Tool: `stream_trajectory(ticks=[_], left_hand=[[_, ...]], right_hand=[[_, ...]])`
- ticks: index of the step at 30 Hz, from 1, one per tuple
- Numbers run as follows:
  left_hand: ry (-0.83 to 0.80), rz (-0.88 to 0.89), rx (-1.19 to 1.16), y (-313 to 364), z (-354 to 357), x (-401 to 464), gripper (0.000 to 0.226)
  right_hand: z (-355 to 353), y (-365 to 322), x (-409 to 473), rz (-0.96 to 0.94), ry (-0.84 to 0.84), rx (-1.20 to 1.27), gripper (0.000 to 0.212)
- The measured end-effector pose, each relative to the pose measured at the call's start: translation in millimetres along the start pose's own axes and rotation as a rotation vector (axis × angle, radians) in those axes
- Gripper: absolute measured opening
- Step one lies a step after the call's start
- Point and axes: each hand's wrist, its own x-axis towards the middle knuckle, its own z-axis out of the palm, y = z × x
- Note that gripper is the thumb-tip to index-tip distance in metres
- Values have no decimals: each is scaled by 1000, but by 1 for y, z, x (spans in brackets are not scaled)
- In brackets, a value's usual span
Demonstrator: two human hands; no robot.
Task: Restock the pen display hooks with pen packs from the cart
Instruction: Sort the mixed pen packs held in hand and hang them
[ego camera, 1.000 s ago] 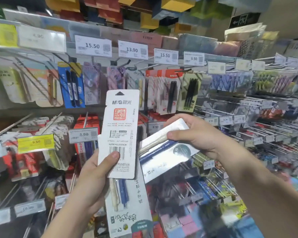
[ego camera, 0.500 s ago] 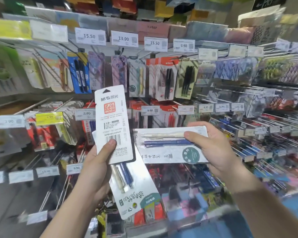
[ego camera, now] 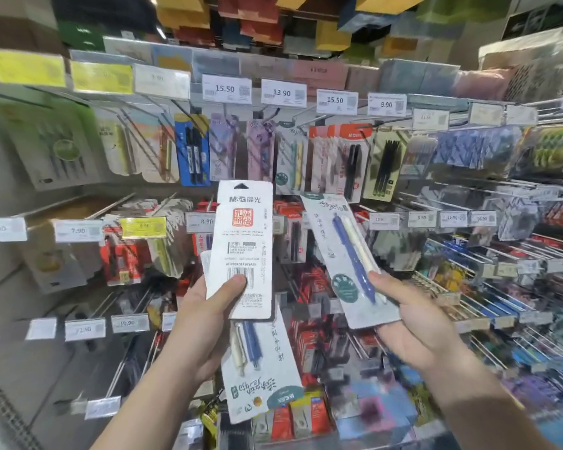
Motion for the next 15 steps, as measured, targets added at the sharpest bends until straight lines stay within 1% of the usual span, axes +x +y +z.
stream_trajectory(ticks=[2,3,4,5,8,10,12,15], left_hand=[[-34,-10,28,1,-4,0,30],[-47,-11,48,1,-6,-1,31],[-60,-8,71,1,-7,-1,32],[-73,-2,95,1,-8,-2,33],[-108,18,160,2,-12,-4,39],[-138,29,214,3,-15,-6,44],[-181,22,254,5,-20,-8,45],[-239,-76,233,10,-27,-9,47]], right_hand=[[13,12,0,46,-82,82,46],[20,19,1,46,-101,121,52],[25,25,4,30,-105,152,64],[31,31,7,6,-103,146,69],[51,47,11,-79,-103,60,50],[64,55,11,-98,-110,55,48],[73,60,14,-75,-122,83,51],[80,65,19,-14,-101,114,46]])
